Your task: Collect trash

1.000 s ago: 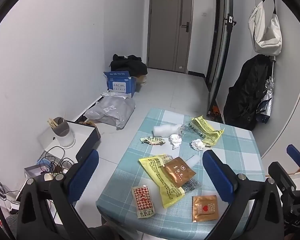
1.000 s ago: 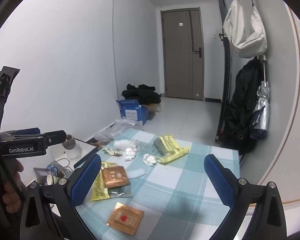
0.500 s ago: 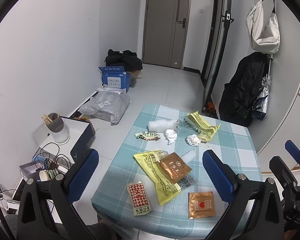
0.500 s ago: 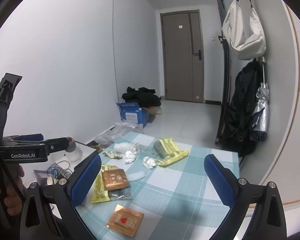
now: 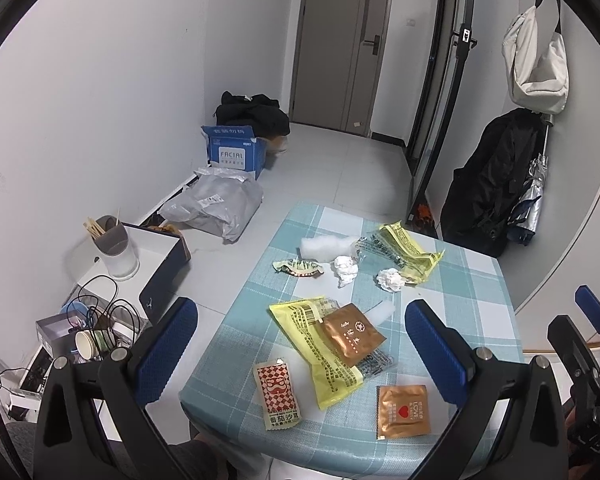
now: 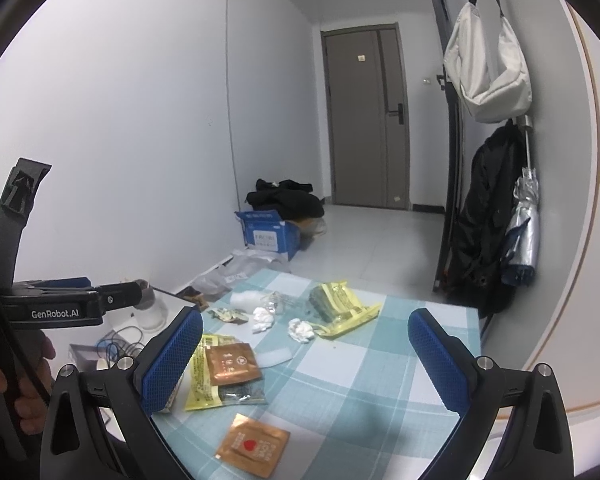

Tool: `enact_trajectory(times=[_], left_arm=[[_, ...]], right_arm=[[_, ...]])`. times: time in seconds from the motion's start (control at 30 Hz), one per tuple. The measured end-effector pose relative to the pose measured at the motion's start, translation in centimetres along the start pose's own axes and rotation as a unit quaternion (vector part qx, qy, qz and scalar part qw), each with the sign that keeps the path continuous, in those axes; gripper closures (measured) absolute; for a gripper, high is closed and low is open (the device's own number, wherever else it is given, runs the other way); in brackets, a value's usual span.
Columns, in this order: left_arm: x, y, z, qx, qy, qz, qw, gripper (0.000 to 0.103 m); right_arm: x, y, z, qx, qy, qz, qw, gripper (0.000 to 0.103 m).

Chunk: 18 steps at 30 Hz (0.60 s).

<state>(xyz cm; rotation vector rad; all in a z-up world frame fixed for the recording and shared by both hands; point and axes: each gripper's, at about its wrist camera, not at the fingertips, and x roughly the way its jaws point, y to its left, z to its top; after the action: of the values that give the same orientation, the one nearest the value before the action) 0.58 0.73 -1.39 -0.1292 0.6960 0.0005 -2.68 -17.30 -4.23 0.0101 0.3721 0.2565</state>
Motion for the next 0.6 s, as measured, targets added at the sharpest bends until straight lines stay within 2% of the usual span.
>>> enact_trajectory(times=[0.6], left_arm=[[0.27,0.07,-0.03,-0.001,0.005,-0.001,1.0000,0.001]], right_arm=[[0.42,-0.29,0.01,0.008,0.009,-0.002,1.000,0.000]])
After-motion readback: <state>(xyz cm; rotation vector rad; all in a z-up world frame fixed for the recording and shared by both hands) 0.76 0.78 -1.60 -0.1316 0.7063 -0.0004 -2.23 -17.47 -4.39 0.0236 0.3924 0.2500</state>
